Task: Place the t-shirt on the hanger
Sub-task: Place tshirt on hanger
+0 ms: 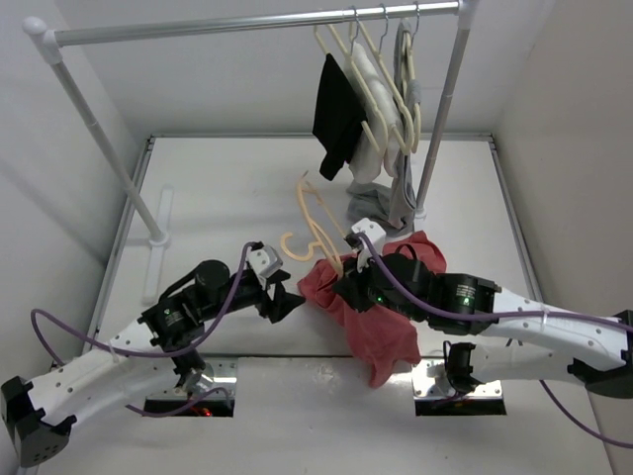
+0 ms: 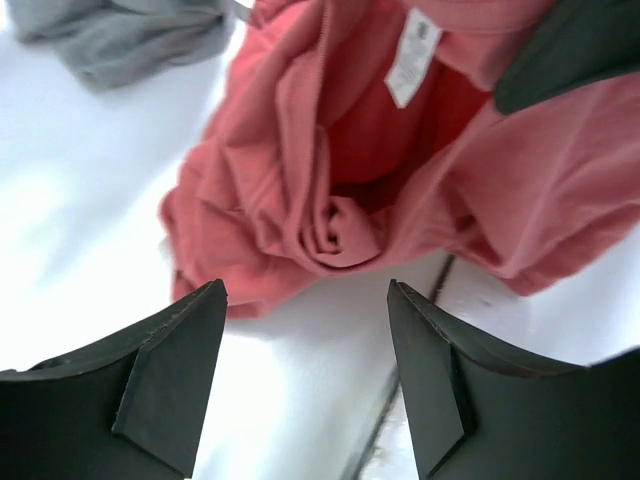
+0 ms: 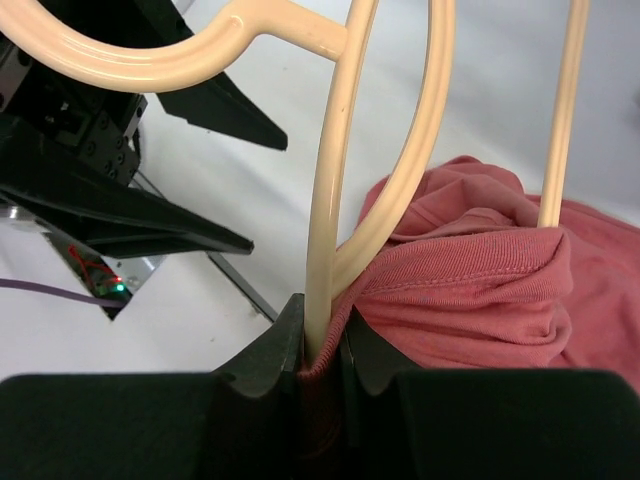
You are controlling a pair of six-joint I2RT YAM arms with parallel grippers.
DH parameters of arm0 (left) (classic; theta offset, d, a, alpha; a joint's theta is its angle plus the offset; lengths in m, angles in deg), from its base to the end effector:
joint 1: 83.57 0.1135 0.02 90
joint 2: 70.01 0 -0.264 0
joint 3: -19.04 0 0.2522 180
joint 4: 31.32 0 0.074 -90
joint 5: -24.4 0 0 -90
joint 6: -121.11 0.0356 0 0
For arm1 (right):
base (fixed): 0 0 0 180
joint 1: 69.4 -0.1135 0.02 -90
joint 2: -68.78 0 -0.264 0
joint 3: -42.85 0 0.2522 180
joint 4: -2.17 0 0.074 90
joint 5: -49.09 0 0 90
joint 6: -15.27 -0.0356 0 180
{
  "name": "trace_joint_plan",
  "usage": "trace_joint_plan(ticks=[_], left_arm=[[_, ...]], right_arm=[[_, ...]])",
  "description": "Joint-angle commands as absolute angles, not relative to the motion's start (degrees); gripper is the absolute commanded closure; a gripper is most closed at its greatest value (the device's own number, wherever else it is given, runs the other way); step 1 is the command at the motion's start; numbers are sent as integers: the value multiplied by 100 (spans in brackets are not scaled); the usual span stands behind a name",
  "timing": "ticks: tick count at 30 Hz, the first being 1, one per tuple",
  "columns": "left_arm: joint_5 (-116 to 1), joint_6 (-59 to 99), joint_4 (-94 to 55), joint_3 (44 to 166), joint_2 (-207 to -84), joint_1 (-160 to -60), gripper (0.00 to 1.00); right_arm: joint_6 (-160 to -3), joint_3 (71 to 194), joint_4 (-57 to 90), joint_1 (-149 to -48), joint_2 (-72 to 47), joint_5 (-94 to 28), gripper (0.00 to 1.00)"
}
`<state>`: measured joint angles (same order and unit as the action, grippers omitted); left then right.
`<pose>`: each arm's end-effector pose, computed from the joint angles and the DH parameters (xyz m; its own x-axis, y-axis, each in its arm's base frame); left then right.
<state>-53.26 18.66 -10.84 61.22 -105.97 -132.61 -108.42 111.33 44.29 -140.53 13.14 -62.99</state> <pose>0.1007 -0.1277 0.2691 -0.3460 0.0773 -0.9350 0.8181 0.5127 -0.2603 0.0807 0.1946 0.3352 -0.5592 -0.0467 -0.8277 -0.5536 0.7642 0.3309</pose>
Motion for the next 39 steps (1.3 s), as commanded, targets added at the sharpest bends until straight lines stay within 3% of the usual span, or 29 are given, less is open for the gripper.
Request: trace_joint_plan(ticks=[1,5,9,13,19,24,27,33,39], left_arm=[[-5786,2241,-921,6119,-10463,-13226,29],[-6541,2021,-1115,6162,-10393,-13165,29],[-7482,1951,-808,6390,-10130,-13103,17],[-7606,1793,-631,6391,-10077,-13050,14],[-6633,1573,-850,6180,-10296,-12998,13],[-5561,819,-1097,5891,-10727,-12998,19],[-4884,300,-2087,5408,-10674,-13050,19],[-4934,-53,-2915,5152,-11552,-13235,18],[-5295,-314,-3470,4792,-11668,-13297,18]], right_arm=[[-10760,11295,3888,-14094,1473,-6139,100],[-10812,11409,4159,-14094,1350,-6086,100],[-10927,11252,4301,-14094,1411,-6086,100],[-10979,11075,4239,-14094,1473,-5955,100],[-10927,11505,4406,-14094,1086,-5402,100],[-10927,11691,3950,-14094,1358,-5295,100],[-10927,11630,3748,-14094,1542,-5295,100],[-11041,11576,3624,-14094,1306,-5242,100],[-11041,11576,3255,-14094,1253,-5180,100]])
